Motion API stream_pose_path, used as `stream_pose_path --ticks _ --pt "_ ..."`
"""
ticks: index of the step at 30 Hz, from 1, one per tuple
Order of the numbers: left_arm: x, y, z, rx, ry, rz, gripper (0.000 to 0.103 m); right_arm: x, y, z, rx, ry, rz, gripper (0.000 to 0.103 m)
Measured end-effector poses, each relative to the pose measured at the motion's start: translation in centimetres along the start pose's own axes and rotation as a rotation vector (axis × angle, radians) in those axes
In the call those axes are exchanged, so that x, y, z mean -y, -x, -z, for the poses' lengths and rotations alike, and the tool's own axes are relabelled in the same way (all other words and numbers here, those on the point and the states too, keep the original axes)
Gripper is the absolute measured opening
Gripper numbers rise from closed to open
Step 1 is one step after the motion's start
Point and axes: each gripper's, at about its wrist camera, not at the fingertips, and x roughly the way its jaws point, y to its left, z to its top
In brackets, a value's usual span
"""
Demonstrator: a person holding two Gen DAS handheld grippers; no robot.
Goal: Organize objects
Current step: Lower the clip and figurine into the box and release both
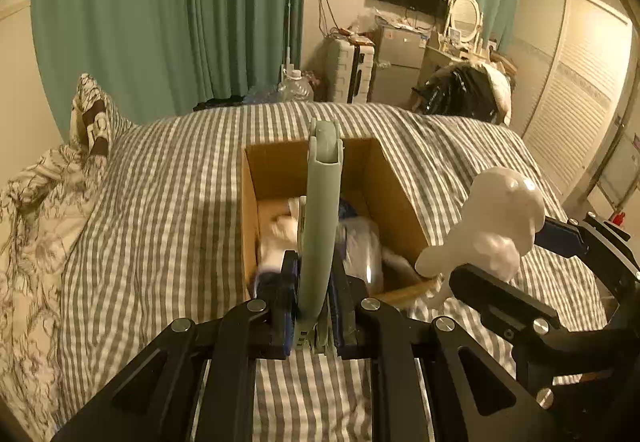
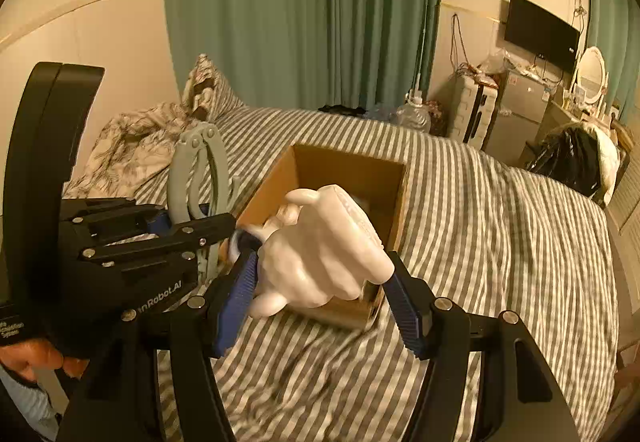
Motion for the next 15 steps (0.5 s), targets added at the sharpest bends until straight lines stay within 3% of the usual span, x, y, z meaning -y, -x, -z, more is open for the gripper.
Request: stream_pose_path --ticks 8,15 --pt "-2.3 -6.1 -3.4 -0.047 0.015 -0.002 0.014 2.3 -6.2 -4.0 -0.031 0.005 0.037 0.063" --pt "-2.0 -11.4 -4.0 -0.107 -0.001 0.005 0.014 5.5 -12.9 -4.8 -0.107 -0.059 0.007 0.063"
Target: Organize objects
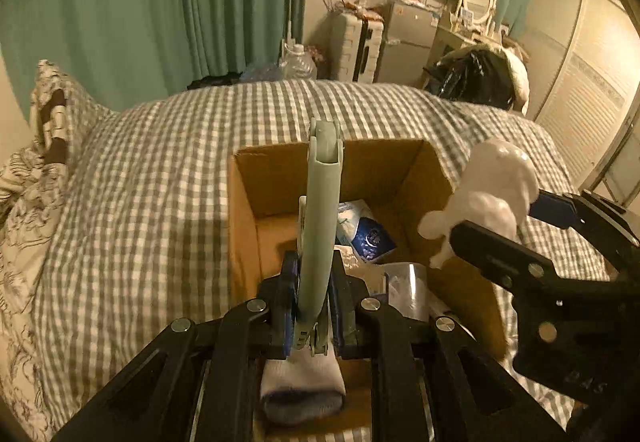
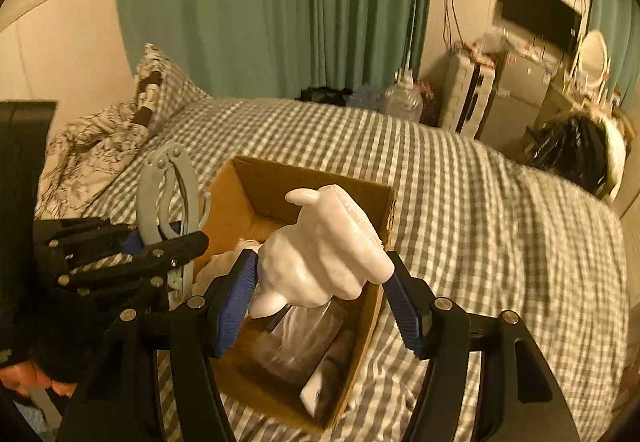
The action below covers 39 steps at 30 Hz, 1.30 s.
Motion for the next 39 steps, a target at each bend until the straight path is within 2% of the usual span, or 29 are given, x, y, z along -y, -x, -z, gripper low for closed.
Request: stream_pose_path --ticks 3,7,8,10,11,13,14,15,17,22,26,32,39 --pt "0.0 -2.1 -0.3 -0.028 -0.001 -0.003 0.014 1.0 -1.3 0.2 -0.001 -0.029 -0.02 0.063" --pt "-0.1 -2.5 -0.7 -0.028 -0.008 -0.005 0.014 2.0 -1.6 0.2 0.024 -0.06 -0.067 0.064" --pt "0.0 -2.4 -0.8 -0.019 -0.014 -0.012 0.015 2.1 -1.4 0.1 0.033 -0.062 -0.064 0.065" --pt "0.1 -1.8 -1.1 -0.011 -0.024 -0.026 0.016 2.3 -0.7 -0.1 0.056 -0.068 -0.054 0.074" --pt "0.2 -1.4 -1.2 -0.008 -0.025 -0.029 0.017 2.4 -0.2 -0.2 0.066 -0.074 -0.055 0.075" --pt "0.3 -0.2 -1.4 0.004 -0.022 -0.034 0.024 2.6 1.2 -0.4 0.082 -0.079 -0.051 0.076" --pt "0.3 0.5 -1.6 0.013 -0.019 -0.04 0.033 2.6 1.8 -0.5 0.089 -0.078 -0.045 0.076" --pt "0.2 1.0 -1.8 0.022 -0.014 -0.046 0.047 2.6 2.6 -0.7 0.098 -0.076 -0.036 0.076" --pt "0.3 3.0 -1.7 0.059 -0.002 -0.058 0.06 2.5 4.7 -0.8 0.12 -0.071 -0.01 0.077" --pt "1.3 8.3 -1.7 0.125 -0.009 -0.062 0.062 2.4 10.8 -0.7 0.172 -0.078 0.043 0.081" --pt "2.2 14.3 -1.3 0.225 -0.027 -0.081 0.077 1.8 15.9 0.0 0.218 -0.071 0.071 0.087" --pt "2.6 21.5 0.5 0.363 -0.018 -0.081 0.093 0.6 23.1 2.0 0.308 -0.079 0.093 0.094" --pt "3.6 26.9 4.4 0.464 -0.016 -0.106 0.103 -1.1 28.0 5.1 0.386 -0.076 0.12 0.101"
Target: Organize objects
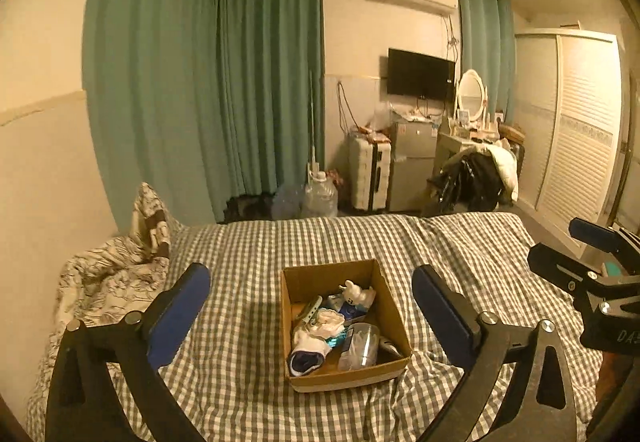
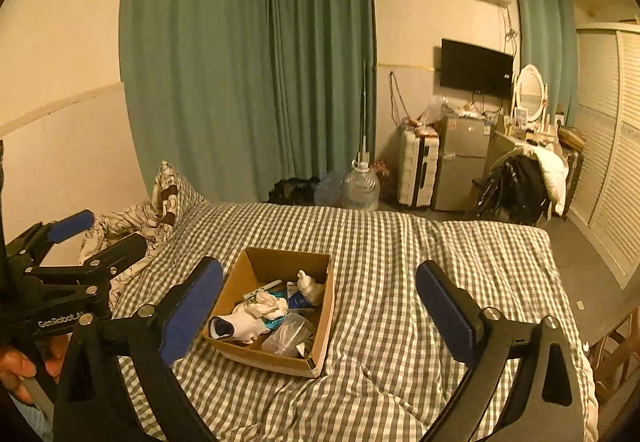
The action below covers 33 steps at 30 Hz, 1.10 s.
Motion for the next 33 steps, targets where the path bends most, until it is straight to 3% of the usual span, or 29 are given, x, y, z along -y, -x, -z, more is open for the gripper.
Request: stream_pose_path --ticks 4,10,15,20,25,28,33 --pt "0.5 2.8 1.2 0.025 0.024 0.03 0.103 -0.4 2.5 1.8 0.039 0.009 0.028 0.103" --pt "2.0 4.0 3.8 0.056 0.011 -0.009 0.103 -0.1 3.6 4.8 0.054 0.017 0.036 0.103" --pt "3.0 2.7 7.0 0.079 -0.015 -0.079 0.103 0.9 1.1 7.7 0.042 0.019 0.032 0.103" --pt "3.2 -0.4 11.0 0.062 0.015 -0.091 0.103 2.2 -2.8 11.3 0.045 -0.002 0.067 0.103" --pt "3.3 -3.1 14.7 0.047 0.035 -0.139 0.103 1.7 -6.2 14.5 0.042 0.056 0.104 0.103" --pt "2.8 -4.1 16.2 0.017 0.06 -0.138 0.103 1.8 -7.3 15.2 0.006 0.027 0.061 0.103" --pt "2.0 -4.5 16.7 -0.005 0.081 -0.144 0.103 1.6 -7.7 15.5 0.012 0.036 0.067 0.103"
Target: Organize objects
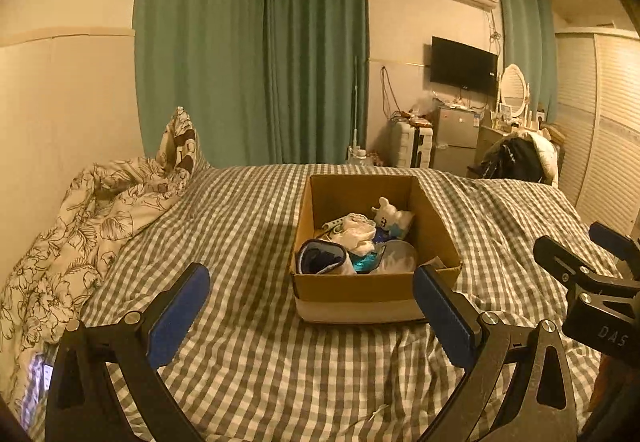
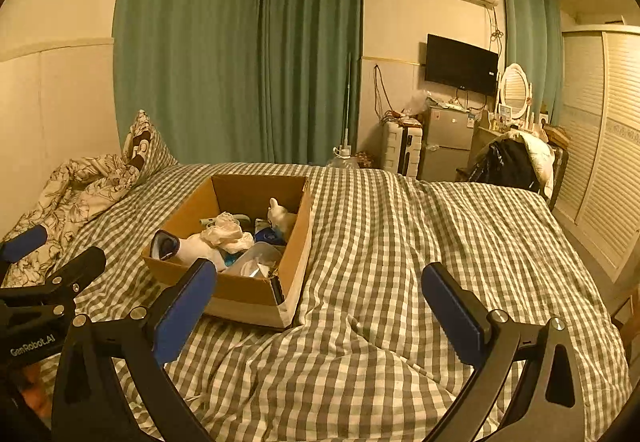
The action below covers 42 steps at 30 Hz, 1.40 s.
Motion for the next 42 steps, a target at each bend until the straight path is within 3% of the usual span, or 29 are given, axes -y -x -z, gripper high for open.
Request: stream_pose_path --ticks 42 --pt "0.07 0.8 -0.32 -0.012 -0.011 0.022 0.103 -0.56 -0.17 0.22 -0.018 0.006 -0.001 0.103"
